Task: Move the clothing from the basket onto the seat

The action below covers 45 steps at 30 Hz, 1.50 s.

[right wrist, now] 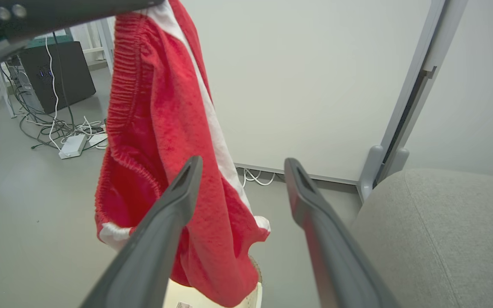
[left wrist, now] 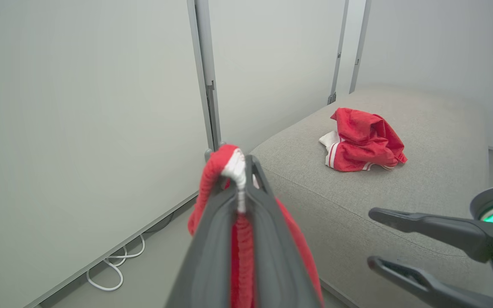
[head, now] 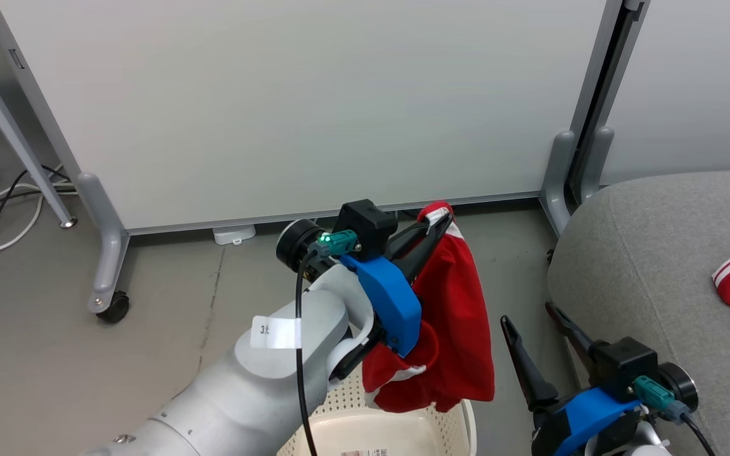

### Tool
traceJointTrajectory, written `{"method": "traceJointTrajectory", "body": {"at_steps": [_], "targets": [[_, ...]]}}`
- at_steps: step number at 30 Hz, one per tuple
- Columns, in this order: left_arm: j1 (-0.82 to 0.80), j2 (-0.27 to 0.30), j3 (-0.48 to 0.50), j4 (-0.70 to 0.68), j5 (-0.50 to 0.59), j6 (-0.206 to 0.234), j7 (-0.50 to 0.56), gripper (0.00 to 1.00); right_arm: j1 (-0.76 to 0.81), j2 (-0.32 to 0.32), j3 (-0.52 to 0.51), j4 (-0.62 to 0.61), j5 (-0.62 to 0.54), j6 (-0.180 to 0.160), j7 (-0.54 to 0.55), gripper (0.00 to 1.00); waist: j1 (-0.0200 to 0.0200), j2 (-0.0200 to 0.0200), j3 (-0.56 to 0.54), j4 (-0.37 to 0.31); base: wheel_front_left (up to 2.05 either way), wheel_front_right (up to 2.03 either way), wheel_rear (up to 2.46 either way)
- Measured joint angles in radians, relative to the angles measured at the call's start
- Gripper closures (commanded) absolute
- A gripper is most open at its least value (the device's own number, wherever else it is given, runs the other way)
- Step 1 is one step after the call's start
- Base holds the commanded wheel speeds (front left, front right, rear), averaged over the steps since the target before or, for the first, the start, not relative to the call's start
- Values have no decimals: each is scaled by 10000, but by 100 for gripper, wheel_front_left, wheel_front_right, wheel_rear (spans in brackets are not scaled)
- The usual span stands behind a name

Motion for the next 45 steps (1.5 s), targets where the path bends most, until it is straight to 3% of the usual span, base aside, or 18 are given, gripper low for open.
{"method": "traceJointTrajectory", "body": {"at_steps": [17, 22, 33, 42, 43, 45], "targets": [[-319, 2, -861, 13, -771, 0, -105, 100, -9, 35, 203, 263, 111, 0, -75, 0, 1, 0, 74, -40, 0, 0, 0], [-379, 4, -970, 23, -918, 0, -157, 100, -372, -12, 679, 625, 437, 0, 81, 0, 1, -1, 127, -43, 0, 0, 0], [-426, 2, -1172, -71, -1037, 0, -196, 100, -2177, -328, 1933, 2604, 1248, 0, 198, 0, 1, -1, 179, -13, 0, 0, 0], [-470, 0, -1243, -245, -1093, 0, -207, 100, -3340, -309, 2688, 4431, 1977, 0, -343, 0, 2, -1, 140, 58, 0, 0, 0], [-470, 2, -1248, -263, -1093, 0, -207, 100, -3433, -274, 2696, 4594, 2171, 0, -439, 44, 1, -1, 131, 66, 0, 0, 0], [-469, 2, -1256, -282, -1093, 0, -209, 100, -3599, -249, 2792, 4899, 2297, 0, -573, 100, 2, -1, 110, 83, 0, 0, 0]]}}
